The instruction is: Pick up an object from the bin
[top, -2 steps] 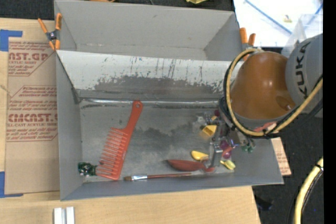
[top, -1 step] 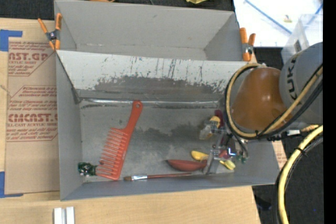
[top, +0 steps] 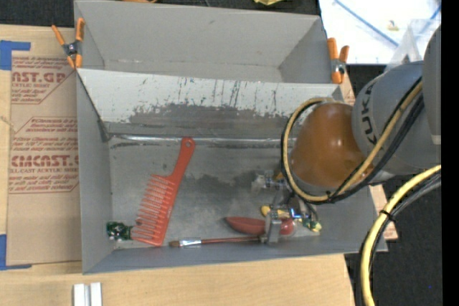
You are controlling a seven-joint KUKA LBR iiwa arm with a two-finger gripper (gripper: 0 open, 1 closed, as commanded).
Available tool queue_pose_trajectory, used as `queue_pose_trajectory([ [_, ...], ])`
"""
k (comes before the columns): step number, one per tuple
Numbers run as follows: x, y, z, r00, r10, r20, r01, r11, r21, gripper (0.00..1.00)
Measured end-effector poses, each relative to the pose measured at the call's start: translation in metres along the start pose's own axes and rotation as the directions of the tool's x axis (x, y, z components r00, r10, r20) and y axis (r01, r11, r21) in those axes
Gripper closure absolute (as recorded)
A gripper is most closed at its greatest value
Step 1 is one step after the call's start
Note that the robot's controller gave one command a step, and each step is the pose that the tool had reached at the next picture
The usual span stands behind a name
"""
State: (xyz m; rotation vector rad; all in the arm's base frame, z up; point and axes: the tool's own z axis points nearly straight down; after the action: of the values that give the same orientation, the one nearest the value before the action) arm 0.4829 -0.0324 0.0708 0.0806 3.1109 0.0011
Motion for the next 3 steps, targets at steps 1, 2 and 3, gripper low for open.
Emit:
queue_pose_trajectory([
  [1,0.0027,0.0058,0.0007,0.996,0.091,-0.019,-0.091,0.996,0.006,1.00],
  [2,0.0027,0.0058,0.0000,0.996,0.091,-0.020,-0.091,0.996,0.006,1.00],
  [3,0.0025,0.0061,-0.0050,0.996,0.091,-0.018,-0.091,0.996,0.005,1.00],
])
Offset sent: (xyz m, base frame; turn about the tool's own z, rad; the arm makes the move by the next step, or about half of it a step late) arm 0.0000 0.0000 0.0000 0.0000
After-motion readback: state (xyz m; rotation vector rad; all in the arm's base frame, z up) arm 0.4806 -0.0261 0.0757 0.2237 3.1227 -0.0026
